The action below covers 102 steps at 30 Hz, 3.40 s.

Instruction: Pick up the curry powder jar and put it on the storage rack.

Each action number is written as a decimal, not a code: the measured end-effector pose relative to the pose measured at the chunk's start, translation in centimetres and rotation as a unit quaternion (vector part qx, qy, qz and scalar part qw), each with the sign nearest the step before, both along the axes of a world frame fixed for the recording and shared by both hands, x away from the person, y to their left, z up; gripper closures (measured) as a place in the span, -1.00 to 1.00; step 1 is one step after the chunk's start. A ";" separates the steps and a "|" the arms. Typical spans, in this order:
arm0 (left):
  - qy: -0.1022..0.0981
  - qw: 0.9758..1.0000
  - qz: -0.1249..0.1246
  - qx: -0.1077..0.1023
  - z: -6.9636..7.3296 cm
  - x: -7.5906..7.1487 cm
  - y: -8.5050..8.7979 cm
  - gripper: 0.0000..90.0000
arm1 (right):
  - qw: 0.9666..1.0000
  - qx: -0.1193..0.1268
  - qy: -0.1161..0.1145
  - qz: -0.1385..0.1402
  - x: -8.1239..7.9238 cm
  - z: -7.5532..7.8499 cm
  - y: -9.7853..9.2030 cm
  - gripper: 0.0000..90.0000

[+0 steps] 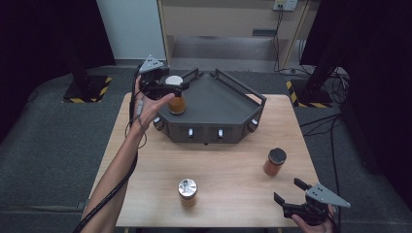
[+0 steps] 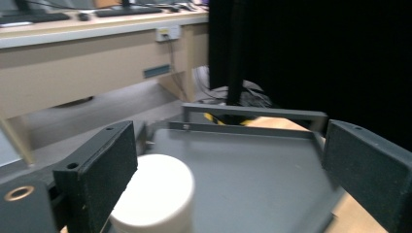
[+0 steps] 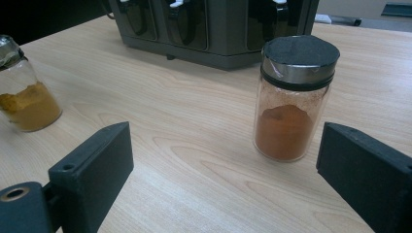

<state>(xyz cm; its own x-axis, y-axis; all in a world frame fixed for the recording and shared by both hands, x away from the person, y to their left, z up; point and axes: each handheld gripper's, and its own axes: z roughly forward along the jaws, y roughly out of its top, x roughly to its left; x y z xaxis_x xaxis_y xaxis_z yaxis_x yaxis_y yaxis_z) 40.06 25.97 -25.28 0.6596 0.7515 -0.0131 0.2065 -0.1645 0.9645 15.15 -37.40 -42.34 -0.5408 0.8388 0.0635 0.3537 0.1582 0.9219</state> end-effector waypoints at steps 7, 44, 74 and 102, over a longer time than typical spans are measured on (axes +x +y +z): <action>-0.011 1.000 -0.025 0.009 0.1 -2.0 0.8 -0.87 | 1.000 -0.001 0.001 0.001 0.0 0.1 0.1 -0.86; -0.028 0.991 -0.127 -0.007 -6.2 -9.9 6.4 -0.88 | 1.000 -0.006 0.000 0.004 0.0 0.1 0.2 -0.86; 0.003 0.997 -0.064 -0.037 -16.1 -16.6 11.4 -0.91 | 1.000 -0.008 0.001 0.002 0.0 0.2 0.3 -0.86; 0.029 0.999 0.010 -0.017 -20.6 -20.4 13.4 -0.88 | 1.000 -0.008 0.000 0.010 0.0 0.2 0.3 -0.86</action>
